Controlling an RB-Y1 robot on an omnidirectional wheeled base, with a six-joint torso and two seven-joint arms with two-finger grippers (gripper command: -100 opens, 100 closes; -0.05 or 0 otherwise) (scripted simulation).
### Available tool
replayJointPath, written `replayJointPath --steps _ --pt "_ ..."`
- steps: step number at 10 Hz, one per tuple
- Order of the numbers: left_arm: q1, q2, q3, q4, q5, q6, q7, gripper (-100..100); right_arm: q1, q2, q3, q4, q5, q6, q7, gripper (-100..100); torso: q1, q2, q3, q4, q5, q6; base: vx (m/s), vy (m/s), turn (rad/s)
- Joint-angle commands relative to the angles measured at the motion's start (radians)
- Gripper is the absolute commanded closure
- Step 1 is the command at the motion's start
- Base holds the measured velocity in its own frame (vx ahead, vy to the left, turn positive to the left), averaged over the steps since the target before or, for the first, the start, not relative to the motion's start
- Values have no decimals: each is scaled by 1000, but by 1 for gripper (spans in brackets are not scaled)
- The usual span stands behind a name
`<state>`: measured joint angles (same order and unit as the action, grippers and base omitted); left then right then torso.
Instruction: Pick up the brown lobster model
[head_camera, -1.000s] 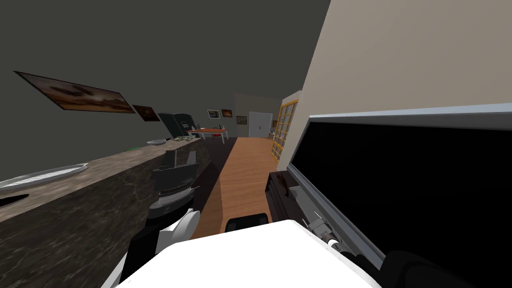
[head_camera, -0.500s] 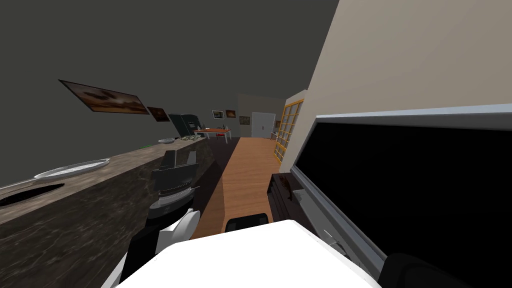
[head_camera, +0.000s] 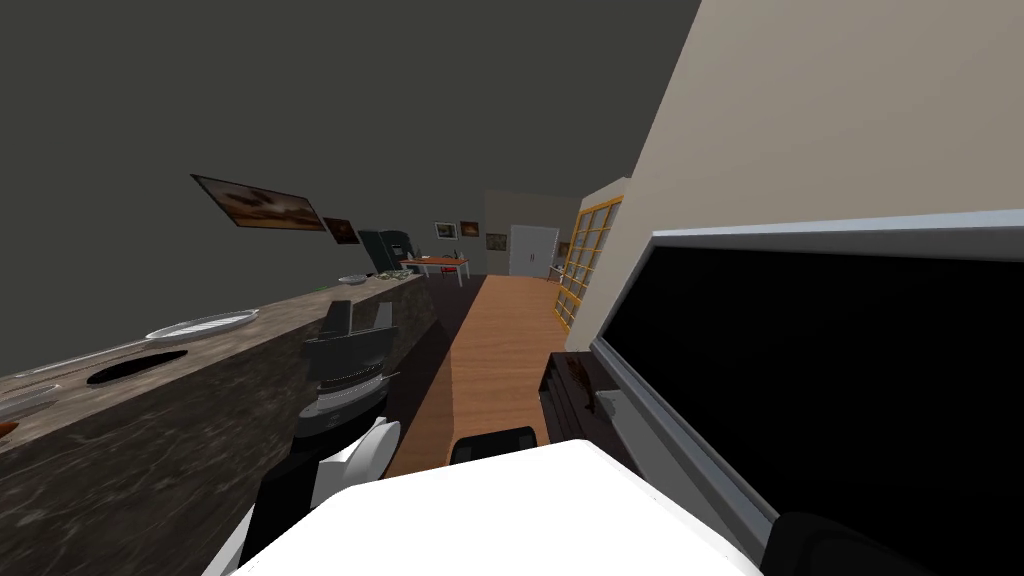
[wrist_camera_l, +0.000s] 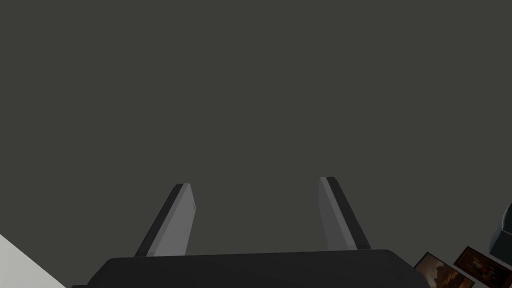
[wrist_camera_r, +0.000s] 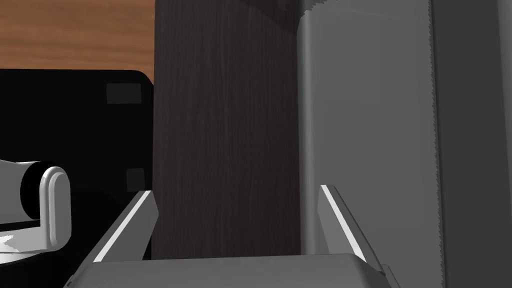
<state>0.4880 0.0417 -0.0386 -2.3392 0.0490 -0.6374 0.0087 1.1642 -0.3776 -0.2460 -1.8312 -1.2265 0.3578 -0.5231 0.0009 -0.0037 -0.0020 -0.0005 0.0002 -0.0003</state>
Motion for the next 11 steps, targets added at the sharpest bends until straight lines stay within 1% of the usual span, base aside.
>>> replayJointPath --steps 1,2,3,4,5,6,7,8,10,11 --pt "0 0 0 0 0 0 0 0 16 -5 -12 4 -41 23 -11 -100 0 0 0 0 0 0 61 9 62" --pt "0 0 0 0 0 0 0 0 16 -5 -12 4 -41 23 -11 -100 0 0 0 0 0 0 30 -1 -25" --pt "0 0 0 0 0 0 0 0 35 -8 -21 21 -77 45 -16 -100 -1 1 0 0 0 0 44 5 138" --pt "0 0 0 0 0 0 0 0 35 -8 -21 21 -89 45 -16 -100 -1 1 0 0 0 0 42 -1 76" --pt "0 0 0 0 0 0 0 0 52 -10 -30 37 -127 65 -22 -100 -1 1 0 0 0 0 75 -2 116" --pt "0 0 0 0 0 0 0 0 52 -10 -30 37 -134 65 -22 -100 -1 -1 -1 0 0 0 63 -2 66" --pt "0 0 0 0 0 0 0 0 67 -12 -39 52 -169 83 -27 -100 -1 -1 -1 0 0 0 71 0 118" --pt "0 0 0 0 0 0 0 0 67 -12 -39 52 -178 83 -27 -100 -1 -1 -1 0 0 0 63 -3 68" --pt "0 0 0 0 0 0 0 0 89 -10 -57 78 -248 113 -38 -100 -1 -2 -1 0 0 0 113 -8 153" --pt "0 0 0 0 0 0 0 0 89 -10 -57 78 -261 113 -38 -100 -2 -5 -3 -1 0 0 113 -21 71"
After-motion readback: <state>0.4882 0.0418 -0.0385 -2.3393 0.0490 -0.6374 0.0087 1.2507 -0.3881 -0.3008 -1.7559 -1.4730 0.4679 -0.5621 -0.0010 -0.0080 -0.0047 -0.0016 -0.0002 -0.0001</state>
